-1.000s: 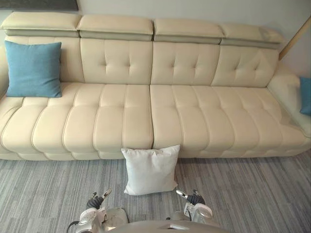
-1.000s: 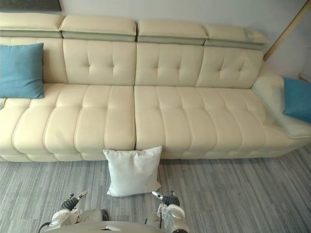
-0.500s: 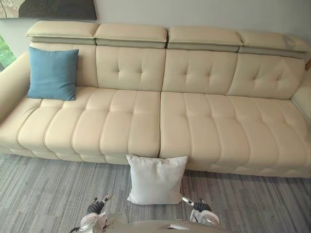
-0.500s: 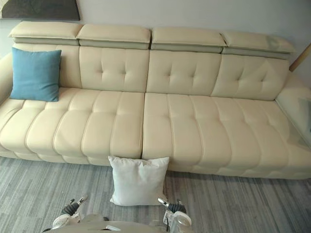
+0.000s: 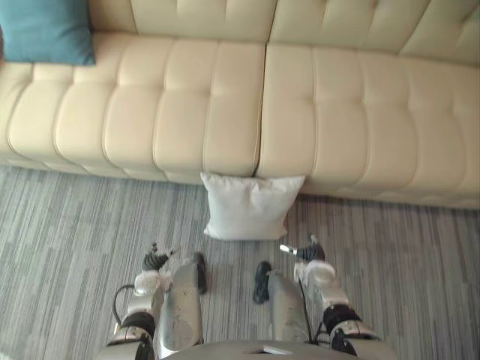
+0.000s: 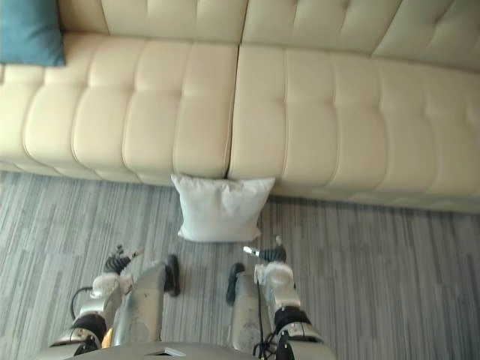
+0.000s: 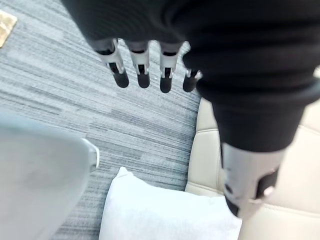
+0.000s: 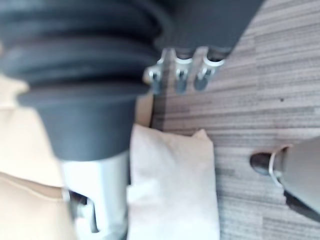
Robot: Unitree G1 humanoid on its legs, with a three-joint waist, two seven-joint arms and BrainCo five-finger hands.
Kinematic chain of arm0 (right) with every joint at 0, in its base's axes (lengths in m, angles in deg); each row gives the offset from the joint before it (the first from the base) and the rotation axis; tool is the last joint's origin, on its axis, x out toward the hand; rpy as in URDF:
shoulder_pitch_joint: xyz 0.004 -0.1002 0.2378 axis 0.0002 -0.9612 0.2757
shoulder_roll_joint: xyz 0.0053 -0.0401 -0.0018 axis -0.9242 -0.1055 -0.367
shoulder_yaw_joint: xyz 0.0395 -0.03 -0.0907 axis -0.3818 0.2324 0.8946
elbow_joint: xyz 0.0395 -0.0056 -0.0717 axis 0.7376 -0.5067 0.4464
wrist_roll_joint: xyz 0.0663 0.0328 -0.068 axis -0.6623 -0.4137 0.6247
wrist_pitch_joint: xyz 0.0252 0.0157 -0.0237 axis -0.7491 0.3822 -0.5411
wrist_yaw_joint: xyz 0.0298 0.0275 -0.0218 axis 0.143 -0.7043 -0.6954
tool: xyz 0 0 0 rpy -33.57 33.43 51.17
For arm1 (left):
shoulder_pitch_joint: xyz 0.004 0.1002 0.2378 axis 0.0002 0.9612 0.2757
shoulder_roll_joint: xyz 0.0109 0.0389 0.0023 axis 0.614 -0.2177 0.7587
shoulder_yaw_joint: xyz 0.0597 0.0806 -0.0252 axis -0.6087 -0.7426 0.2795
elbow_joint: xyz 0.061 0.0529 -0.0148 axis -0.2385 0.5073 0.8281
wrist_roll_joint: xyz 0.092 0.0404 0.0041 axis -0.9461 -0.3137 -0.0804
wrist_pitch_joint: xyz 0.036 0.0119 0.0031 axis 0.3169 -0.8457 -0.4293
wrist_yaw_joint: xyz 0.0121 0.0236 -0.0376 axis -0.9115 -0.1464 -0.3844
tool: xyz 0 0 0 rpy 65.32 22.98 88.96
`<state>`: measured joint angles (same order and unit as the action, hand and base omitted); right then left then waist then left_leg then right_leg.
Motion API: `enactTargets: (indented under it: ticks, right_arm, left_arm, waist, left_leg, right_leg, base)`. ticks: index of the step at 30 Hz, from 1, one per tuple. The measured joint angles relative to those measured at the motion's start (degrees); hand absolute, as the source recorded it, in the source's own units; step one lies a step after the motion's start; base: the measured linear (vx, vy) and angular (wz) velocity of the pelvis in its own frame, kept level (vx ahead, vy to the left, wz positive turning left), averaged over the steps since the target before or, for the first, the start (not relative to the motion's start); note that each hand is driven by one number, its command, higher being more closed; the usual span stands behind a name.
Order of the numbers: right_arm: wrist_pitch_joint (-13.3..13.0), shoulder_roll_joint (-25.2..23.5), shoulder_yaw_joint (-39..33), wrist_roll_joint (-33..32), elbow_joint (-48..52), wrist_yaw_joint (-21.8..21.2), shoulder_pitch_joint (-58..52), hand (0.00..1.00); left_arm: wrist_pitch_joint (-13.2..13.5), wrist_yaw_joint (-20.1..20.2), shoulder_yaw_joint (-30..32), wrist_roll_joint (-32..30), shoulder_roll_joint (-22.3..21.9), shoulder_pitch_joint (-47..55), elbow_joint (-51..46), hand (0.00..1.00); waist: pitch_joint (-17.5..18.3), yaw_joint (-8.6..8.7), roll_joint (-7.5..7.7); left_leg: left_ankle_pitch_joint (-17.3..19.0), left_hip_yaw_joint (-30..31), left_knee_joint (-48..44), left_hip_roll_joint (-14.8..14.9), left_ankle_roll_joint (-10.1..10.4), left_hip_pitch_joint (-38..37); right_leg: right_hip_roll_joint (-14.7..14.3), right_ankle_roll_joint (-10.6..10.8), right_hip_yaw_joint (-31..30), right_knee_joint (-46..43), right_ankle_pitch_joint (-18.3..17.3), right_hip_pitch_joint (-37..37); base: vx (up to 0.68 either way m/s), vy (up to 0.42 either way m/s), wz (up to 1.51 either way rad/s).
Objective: Pick up cushions and gather them together orderly.
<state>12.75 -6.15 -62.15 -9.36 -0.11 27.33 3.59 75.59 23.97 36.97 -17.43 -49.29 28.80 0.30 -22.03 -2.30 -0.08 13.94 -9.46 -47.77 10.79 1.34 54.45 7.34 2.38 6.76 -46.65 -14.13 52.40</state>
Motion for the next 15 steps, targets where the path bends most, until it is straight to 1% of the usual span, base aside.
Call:
enactTargets:
  ticks: [1,2,3,5,7,8,9,11,13,15]
  right_arm:
    - [0.0,0.6,0.0,-0.3,0.0,0.6,1.7,0.0]
    - [0.2,1.7,-0.3,-0.5,1.3,1.7,4.6,0.0]
    - [0.2,2.0,-0.7,-0.6,2.5,2.0,5.3,0.0]
    - [0.0,3.9,-1.8,-2.7,8.1,4.4,10.0,0.0]
    - [-0.2,5.2,-1.6,-2.8,10.6,5.9,12.9,0.0]
    - [-0.4,6.2,-1.6,-2.8,12.0,7.1,15.5,0.0]
    - [-0.4,6.7,-1.5,-2.8,13.1,8.0,16.6,0.0]
    - [-0.6,8.3,0.2,-2.7,15.2,11.0,20.0,0.0]
    - [-0.8,8.6,1.4,-2.6,15.8,12.4,22.8,0.0]
    - [-1.0,8.7,3.7,-1.9,16.3,14.6,26.7,0.0]
  left_arm:
    - [0.0,-0.2,0.5,0.3,0.3,-1.5,-0.1,0.0]
    - [0.0,-0.3,0.7,0.8,1.1,-3.9,-1.0,0.0]
    - [0.0,-0.3,0.7,0.9,1.2,-4.6,-1.5,0.0]
    - [0.1,-0.9,0.9,1.9,1.8,-8.0,-4.2,0.0]
    - [0.3,-1.4,0.8,2.4,1.8,-9.4,-6.2,0.0]
    - [0.5,-1.6,0.3,2.4,1.9,-11.0,-7.6,0.0]
    - [0.6,-1.8,-0.2,2.4,1.9,-11.7,-8.4,0.0]
    - [0.7,-3.7,-2.6,2.2,2.1,-14.5,-10.7,0.0]
    - [0.7,-4.6,-4.7,1.8,2.6,-16.8,-11.9,0.0]
    - [0.7,-6.3,-8.4,-0.6,2.8,-20.2,-15.5,0.0]
  waist:
    - [-1.1,0.09,0.0]
    - [-2.8,0.08,0.0]
    - [-3.0,0.01,0.01]
    - [-5.1,0.05,-0.08]
    - [-5.6,0.07,-0.14]
    - [-6.6,-0.03,-0.13]
    - [-6.6,-0.14,-0.11]
    - [-6.8,-0.47,-0.09]
    - [-6.9,-0.47,-0.09]
    - [-7.0,-0.68,-0.07]
  left_leg:
    - [-0.1,0.1,-0.9,0.2,0.0,1.7]
    - [-0.2,0.2,-2.3,0.7,0.0,5.0]
    - [-0.3,0.2,-2.7,0.8,0.1,6.6]
    - [-0.6,0.1,-4.4,1.1,0.2,12.0]
    - [-0.7,0.1,-5.2,1.4,0.2,15.2]
    - [-0.9,0.1,-5.6,1.6,0.2,17.0]
    - [-1.0,0.2,-5.9,1.6,0.2,18.3]
    - [-1.4,0.3,-6.7,1.8,0.2,22.0]
    - [-1.6,0.5,-7.4,1.8,0.3,24.4]
    - [-2.0,1.0,-8.1,1.8,0.4,27.5]
  right_leg:
    - [0.0,-0.1,0.0,-1.0,0.0,1.8]
    - [-0.1,-0.2,-0.3,-2.8,0.0,5.3]
    - [-0.1,-0.3,-0.4,-3.3,0.0,6.8]
    - [-0.2,-0.3,-1.1,-5.7,0.0,13.0]
    - [-0.2,-0.3,-1.3,-6.8,0.0,16.3]
    - [-0.3,-0.3,-1.3,-7.8,0.0,18.2]
    - [-0.3,-0.3,-1.3,-8.2,0.0,19.5]
    - [-0.3,-0.4,-1.5,-9.6,-0.1,23.6]
    - [-0.2,-0.6,-1.5,-10.7,-0.1,26.0]
    - [-0.1,-0.7,-1.4,-12.1,-0.2,29.2]
  base:
    - [-0.06,-0.037,-0.03]
    - [-0.05,-0.036,-0.05]
    - [-0.06,-0.042,-0.08]
    - [-0.05,-0.037,-0.07]
    - [-0.04,-0.033,-0.04]
    - [-0.05,-0.037,-0.01]
    - [-0.05,-0.035,0.01]
    - [-0.07,-0.03,0.03]
    - [-0.06,-0.009,0.05]
    - [-0.06,0.002,0.08]
